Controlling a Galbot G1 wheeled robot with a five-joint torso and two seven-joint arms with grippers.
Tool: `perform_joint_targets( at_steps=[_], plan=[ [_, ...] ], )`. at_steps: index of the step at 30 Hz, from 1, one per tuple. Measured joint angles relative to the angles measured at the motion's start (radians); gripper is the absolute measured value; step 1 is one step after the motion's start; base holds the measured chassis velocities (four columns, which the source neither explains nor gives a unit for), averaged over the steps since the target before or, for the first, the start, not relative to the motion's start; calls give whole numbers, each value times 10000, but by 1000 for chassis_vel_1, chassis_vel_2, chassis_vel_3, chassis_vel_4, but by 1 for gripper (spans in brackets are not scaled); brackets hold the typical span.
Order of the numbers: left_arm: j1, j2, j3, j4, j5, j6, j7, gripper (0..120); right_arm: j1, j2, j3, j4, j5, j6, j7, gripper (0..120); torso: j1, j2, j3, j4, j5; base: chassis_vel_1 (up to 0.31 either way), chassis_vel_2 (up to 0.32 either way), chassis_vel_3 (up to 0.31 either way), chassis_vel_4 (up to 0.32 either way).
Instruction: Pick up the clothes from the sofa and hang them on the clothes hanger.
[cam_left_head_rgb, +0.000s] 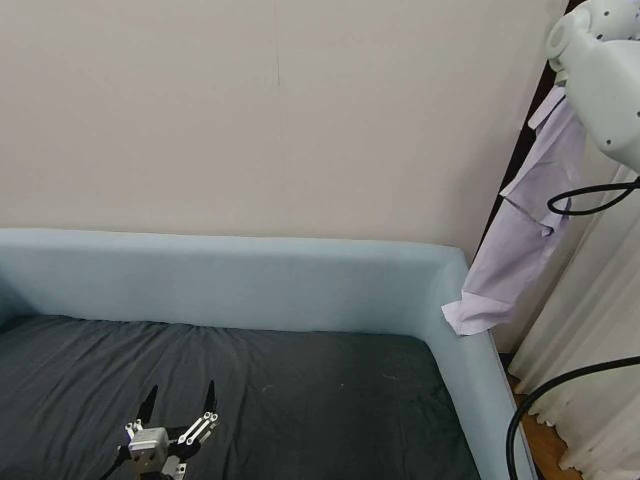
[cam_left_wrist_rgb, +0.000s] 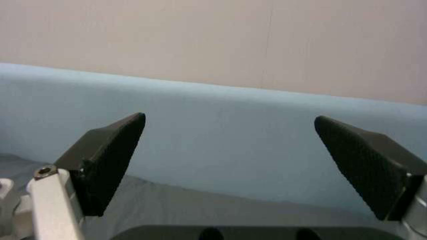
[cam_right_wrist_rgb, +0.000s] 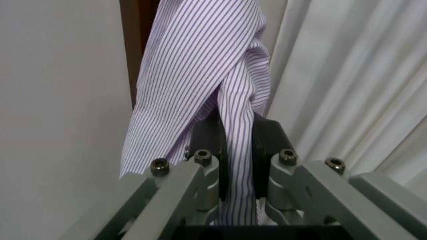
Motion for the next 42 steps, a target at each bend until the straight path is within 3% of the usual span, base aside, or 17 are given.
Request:
perform_joint_targets(
  at_steps=[14, 24, 27, 28, 32, 37, 39, 42],
  plan=[
    [41, -91, -116, -155, -60, -76, 8, 100, 45, 74, -104, -134, -766, 10, -1117, 8, 0, 0, 0, 2, 2, 0, 0, 0, 0],
    [18, -219, 33, -81, 0, -90, 13, 100, -244, -326, -283, 571, -885, 11, -1191, 39, 0, 0, 0, 4, 1, 0, 0, 0, 0],
    [17, -278, 68, 11, 38, -90, 14, 100, -501, -735, -307, 1593, -963, 11, -1043, 54, 0, 0, 1, 1, 2, 0, 0, 0, 0],
    [17, -278, 68, 11, 38, -90, 14, 100, -501, -735, -307, 1593, -963, 11, -1043, 54, 0, 0, 1, 1, 2, 0, 0, 0, 0],
    [-17, -382, 139, 151, 127, -74, 13, 100, -903, -1568, -557, 3690, -1067, 10, -785, 74, 0, 0, 0, 1, 2, 0, 0, 0, 0],
    [-6, -425, 190, 192, 212, -63, 11, 100, -1110, -2037, -408, 4946, -838, 8, -397, 88, 0, 0, 0, 4, 0, 0, 0, 0, 0],
    [-8, -465, 198, 200, 280, -63, 18, 100, -1447, -2437, -25, 6078, -653, 93, -302, 97, 0, 1, 0, 1, 2, 0, 0, 0, 0],
    [-19, -550, 202, 201, 310, -62, 54, 100, -2111, -3113, 398, 7818, -397, 758, -522, 100, -1, 1, -1, 1, 0, 0, 0, 0, 0]
  ],
)
